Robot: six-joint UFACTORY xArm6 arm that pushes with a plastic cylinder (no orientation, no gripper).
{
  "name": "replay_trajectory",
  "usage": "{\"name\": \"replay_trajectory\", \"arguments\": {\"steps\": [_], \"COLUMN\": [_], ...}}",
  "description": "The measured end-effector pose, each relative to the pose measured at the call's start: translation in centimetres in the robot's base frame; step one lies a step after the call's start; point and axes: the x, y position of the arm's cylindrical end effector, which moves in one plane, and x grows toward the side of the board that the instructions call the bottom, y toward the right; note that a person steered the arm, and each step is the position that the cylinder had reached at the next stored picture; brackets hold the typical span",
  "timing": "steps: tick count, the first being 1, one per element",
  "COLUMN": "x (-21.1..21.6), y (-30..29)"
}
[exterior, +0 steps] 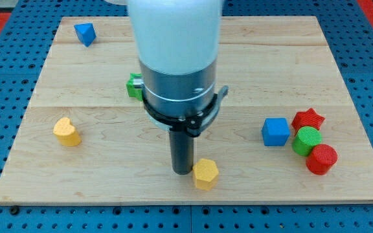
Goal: Push the yellow hexagon bottom close to the blue cube
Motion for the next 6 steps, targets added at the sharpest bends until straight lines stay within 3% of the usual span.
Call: {"name": "replay_trajectory", "arguments": {"steps": [1,3,4,5,6], "x": [2.9,-0.1,0.0,-0.7,-1.4], "y": [-4.6,8.6,9.8,5.9,11.4]}}
